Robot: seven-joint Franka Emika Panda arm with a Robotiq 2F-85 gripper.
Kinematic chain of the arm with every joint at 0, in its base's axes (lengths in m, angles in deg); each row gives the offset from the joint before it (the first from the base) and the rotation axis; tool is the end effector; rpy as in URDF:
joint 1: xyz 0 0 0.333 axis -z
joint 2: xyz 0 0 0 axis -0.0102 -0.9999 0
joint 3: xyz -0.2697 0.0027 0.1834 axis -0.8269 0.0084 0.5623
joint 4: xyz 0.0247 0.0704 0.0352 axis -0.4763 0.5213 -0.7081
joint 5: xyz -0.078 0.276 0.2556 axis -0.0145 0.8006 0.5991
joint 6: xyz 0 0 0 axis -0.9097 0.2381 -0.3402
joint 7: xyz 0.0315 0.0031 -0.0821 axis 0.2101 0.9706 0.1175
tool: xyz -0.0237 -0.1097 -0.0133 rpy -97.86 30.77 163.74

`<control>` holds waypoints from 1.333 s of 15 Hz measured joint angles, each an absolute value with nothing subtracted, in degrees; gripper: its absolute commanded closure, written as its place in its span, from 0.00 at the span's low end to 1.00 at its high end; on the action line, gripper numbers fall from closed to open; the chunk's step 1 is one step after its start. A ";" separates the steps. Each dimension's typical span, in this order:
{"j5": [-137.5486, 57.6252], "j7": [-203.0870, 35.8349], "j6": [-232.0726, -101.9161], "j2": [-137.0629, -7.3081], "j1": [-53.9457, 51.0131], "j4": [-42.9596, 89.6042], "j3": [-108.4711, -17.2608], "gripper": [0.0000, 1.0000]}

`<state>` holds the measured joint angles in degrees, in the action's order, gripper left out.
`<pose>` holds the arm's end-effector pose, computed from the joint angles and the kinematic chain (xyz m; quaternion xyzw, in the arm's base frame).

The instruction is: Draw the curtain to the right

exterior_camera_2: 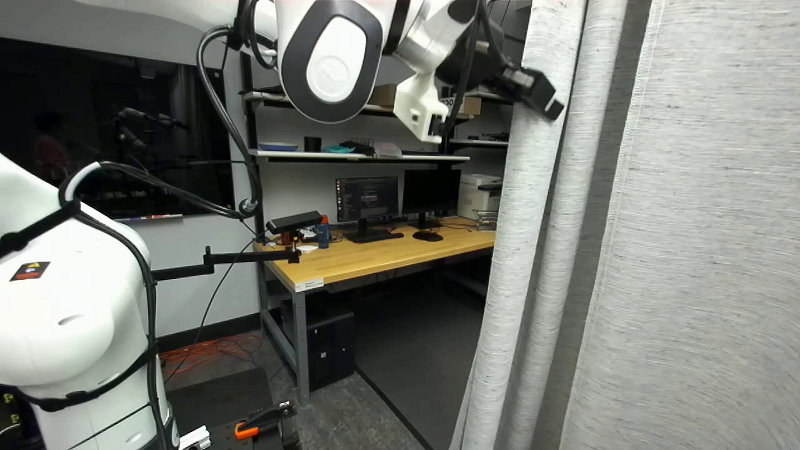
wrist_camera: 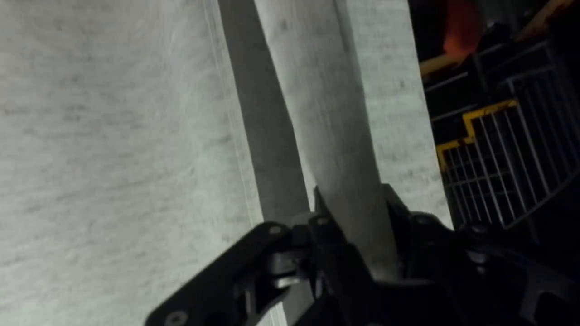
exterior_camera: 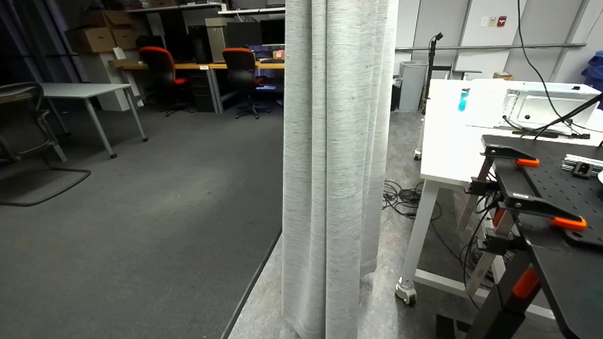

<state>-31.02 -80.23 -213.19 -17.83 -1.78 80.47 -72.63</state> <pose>0.3704 -0.1145 0.6106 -0.8103 0.1624 -0.5610 0.0479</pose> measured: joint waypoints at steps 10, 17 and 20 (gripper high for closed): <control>-30.65 -80.99 -197.14 -18.77 0.82 82.89 -71.08 0.00; -29.78 -87.85 -189.32 -18.80 1.56 82.84 -64.01 0.00; -29.78 -92.25 -186.03 -18.65 1.92 82.24 -60.10 0.00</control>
<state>-29.78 -92.25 -186.03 -18.65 1.92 82.24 -60.10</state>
